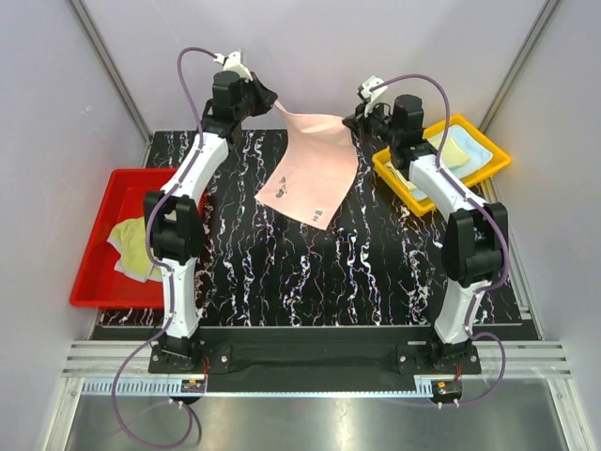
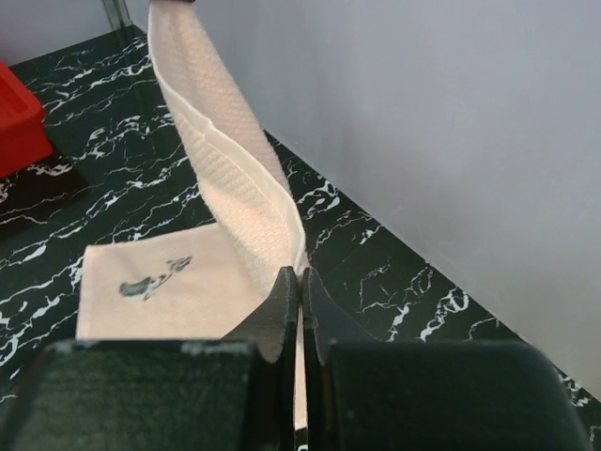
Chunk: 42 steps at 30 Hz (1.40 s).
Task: Fold and stack the towels
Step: Flatten out the crumpled towel, then fold the towel
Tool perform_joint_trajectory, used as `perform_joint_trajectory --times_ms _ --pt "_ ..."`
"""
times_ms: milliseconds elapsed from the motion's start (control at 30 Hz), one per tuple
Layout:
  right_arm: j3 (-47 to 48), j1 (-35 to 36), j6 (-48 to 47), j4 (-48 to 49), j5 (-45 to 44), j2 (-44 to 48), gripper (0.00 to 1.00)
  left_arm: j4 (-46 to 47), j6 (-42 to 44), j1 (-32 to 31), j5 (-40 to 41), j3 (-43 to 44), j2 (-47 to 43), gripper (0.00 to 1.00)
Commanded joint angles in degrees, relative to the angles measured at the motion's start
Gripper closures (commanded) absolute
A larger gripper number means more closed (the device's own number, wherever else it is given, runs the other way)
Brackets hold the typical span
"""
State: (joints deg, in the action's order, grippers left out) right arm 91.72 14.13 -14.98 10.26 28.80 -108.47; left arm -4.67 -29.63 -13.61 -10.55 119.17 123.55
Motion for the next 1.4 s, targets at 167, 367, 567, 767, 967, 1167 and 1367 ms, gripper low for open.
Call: perform_joint_trajectory --times_ms 167,367,567,767,967,1167,1367 --pt "1.8 0.02 -0.05 3.28 3.2 -4.3 1.0 12.93 1.15 3.23 -7.38 -5.7 0.64 1.0" --pt "-3.47 0.28 -2.32 -0.4 4.95 -5.08 1.0 12.22 -1.92 5.08 -10.89 -14.13 0.91 1.0" --pt "-1.99 2.3 -8.29 -9.97 5.48 -8.86 1.0 16.44 -3.6 5.43 -15.38 -25.63 -0.15 1.0" --pt "-1.89 6.08 -14.63 -20.36 0.83 -10.54 1.0 12.76 -0.97 5.43 -13.98 -29.52 -1.11 1.0" --pt "-6.03 7.75 -15.25 -23.96 -1.28 -8.88 0.96 7.74 3.78 5.43 -11.17 -33.12 -2.69 0.99" --pt "-3.49 8.54 -14.55 -34.13 0.21 -9.04 0.83 8.27 4.49 5.43 -7.91 -38.4 -5.68 0.84" --pt "-2.34 8.55 -12.27 -40.76 4.95 -7.12 0.59 2.84 5.98 5.43 -5.11 -36.91 -7.09 0.69"
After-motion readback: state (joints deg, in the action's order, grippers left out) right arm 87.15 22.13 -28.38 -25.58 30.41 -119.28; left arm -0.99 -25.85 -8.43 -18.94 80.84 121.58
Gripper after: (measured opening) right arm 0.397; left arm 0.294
